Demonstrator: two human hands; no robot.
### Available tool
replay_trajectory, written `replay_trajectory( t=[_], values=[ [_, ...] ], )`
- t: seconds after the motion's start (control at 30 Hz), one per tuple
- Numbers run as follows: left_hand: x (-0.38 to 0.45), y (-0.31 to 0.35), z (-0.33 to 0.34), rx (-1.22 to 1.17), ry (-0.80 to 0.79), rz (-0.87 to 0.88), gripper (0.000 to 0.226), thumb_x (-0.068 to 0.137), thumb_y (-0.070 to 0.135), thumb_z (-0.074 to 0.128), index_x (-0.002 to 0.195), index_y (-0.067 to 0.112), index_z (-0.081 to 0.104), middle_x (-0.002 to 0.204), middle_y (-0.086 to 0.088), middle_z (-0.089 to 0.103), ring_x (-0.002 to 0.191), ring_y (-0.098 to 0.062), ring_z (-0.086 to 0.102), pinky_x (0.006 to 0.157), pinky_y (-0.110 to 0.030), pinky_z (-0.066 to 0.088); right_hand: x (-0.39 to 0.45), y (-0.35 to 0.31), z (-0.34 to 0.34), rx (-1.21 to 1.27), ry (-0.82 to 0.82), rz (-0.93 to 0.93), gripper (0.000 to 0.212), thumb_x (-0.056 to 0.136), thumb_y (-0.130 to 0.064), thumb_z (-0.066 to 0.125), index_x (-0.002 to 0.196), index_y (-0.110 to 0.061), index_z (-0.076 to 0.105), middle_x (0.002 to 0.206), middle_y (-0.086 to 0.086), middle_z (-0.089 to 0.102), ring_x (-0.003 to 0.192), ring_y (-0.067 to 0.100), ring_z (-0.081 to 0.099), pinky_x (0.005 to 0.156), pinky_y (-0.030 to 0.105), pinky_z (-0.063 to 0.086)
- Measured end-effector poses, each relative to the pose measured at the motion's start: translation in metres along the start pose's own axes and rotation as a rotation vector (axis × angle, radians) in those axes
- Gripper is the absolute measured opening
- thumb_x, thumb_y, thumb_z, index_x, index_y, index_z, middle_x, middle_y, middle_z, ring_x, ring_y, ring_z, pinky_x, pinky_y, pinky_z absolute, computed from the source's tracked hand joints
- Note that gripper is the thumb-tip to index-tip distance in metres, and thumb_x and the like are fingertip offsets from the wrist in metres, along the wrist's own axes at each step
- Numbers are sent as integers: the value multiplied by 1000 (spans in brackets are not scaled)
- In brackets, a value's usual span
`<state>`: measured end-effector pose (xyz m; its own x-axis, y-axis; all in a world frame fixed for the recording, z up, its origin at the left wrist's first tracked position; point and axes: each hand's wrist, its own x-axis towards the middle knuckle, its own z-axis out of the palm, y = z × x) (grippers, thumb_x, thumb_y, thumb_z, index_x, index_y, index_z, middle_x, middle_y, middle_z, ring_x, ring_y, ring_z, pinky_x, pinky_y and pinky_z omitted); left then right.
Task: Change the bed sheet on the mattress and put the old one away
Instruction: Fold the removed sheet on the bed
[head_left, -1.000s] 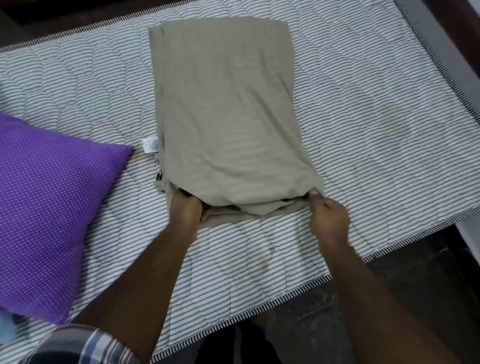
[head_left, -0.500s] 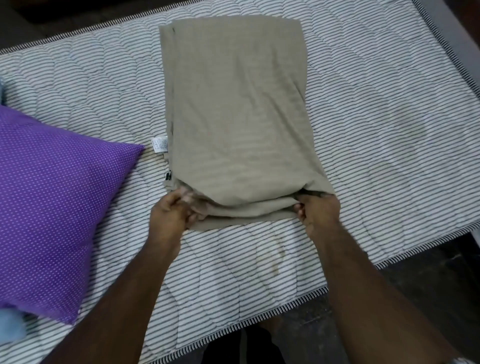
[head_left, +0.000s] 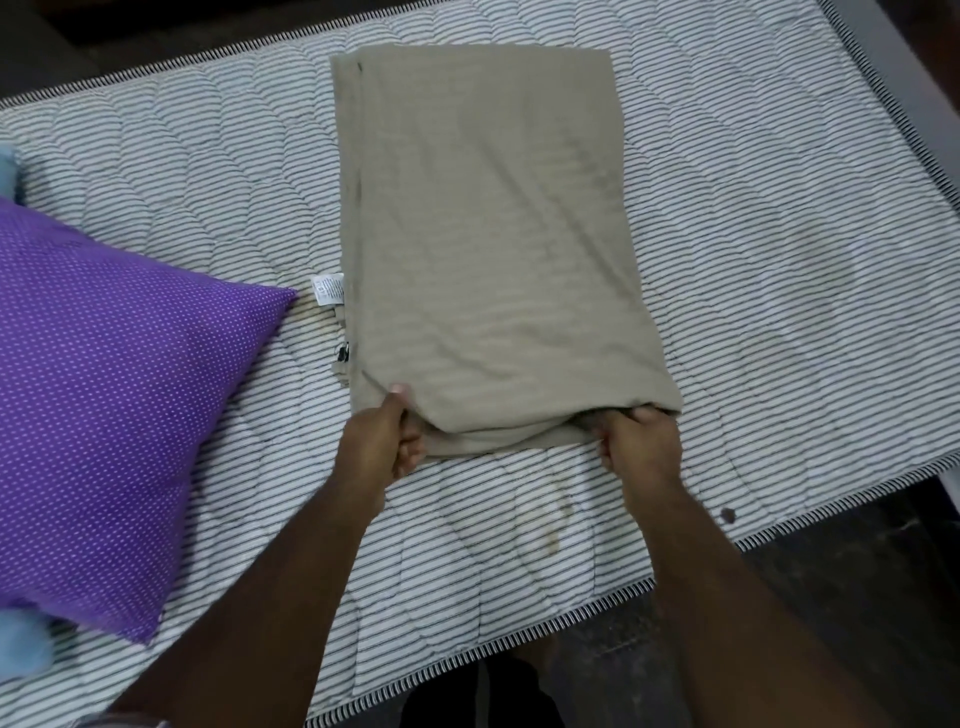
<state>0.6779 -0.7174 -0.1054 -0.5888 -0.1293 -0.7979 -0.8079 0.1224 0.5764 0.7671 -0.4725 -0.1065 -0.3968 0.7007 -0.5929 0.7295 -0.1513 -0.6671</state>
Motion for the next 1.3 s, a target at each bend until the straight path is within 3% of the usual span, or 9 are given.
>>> replay_trajectory(
  t=[0.1, 0.23, 0.33, 0.53, 0.67, 0.83, 1.03, 1.17, 1.3],
  values=[
    [-3, 14, 12, -276, -113, -85, 15, 94, 28, 70, 100, 15, 65, 82, -2, 66, 70, -15, 62, 61, -29, 54, -6, -12, -4, 322, -38, 191, 8, 88, -8, 61, 81, -8, 63, 59, 6, 58, 42, 14, 46, 44, 24, 35],
    [-10, 23, 10, -630, -172, -19, 29, 90, 8, 61, 119, 14, 64, 115, -4, 72, 107, -22, 67, 92, -42, 57, -17, -21, -4, 646, -71, 287, 5, 93, -3, 63, 90, -6, 63, 66, 7, 64, 50, 13, 59, 45, 22, 49],
    [-19, 26, 6, -782, -274, -26, 38, 87, 1, 52, 121, 15, 61, 125, -4, 70, 114, -23, 66, 80, -36, 59, -26, -18, 15, 647, -324, 427, 9, 100, -6, 54, 103, -3, 62, 88, 16, 71, 75, 23, 70, 54, 24, 59],
    [-19, 29, -7, -789, -369, -107, 21, 74, 2, 53, 85, 20, 56, 81, 5, 59, 64, -7, 42, 55, -18, 27, -8, -13, 14, 923, -166, 500, 20, 102, -21, 55, 115, -8, 62, 114, 15, 65, 98, 24, 64, 69, 34, 58],
    [-14, 25, -13, -734, -505, -110, 10, 71, 16, 61, 79, 20, 57, 65, 7, 40, 53, -8, 32, 58, -25, 28, -5, -10, 11, 836, -155, 503, 15, 102, -22, 55, 104, -11, 64, 108, 12, 68, 95, 24, 66, 66, 34, 60],
    [-10, 39, -14, -677, -550, -104, 40, 46, 13, 80, 81, 19, 60, 69, 7, 40, 55, -12, 40, 61, -29, 36, -2, -22, 14, 950, -104, 457, 24, 101, -26, 52, 118, -12, 64, 122, 13, 66, 101, 23, 65, 68, 36, 57],
    [2, 44, -14, -826, -507, -33, 33, 55, 7, 66, 86, 19, 62, 93, -1, 57, 97, -19, 50, 112, -38, 33, -14, -33, 1, 1356, -321, 295, 44, 97, -47, 46, 130, -25, 65, 123, 5, 71, 113, 31, 68, 97, 55, 50],
    [-10, 55, -1, -836, -506, -37, 40, 84, 29, 54, 121, 21, 66, 130, -2, 68, 119, -28, 63, 105, -45, 43, -17, -30, 0, 1395, -382, 246, 50, 97, -51, 43, 136, -27, 60, 129, 4, 69, 117, 32, 66, 100, 59, 45],
    [-6, 54, -4, -713, -549, -52, 40, 95, 52, 48, 123, 27, 61, 105, 7, 71, 60, -11, 57, 67, -25, 42, -13, -29, -3, 1372, -371, 245, 56, 92, -56, 48, 138, -25, 59, 127, 7, 69, 114, 34, 68, 97, 63, 46]
  ],
)
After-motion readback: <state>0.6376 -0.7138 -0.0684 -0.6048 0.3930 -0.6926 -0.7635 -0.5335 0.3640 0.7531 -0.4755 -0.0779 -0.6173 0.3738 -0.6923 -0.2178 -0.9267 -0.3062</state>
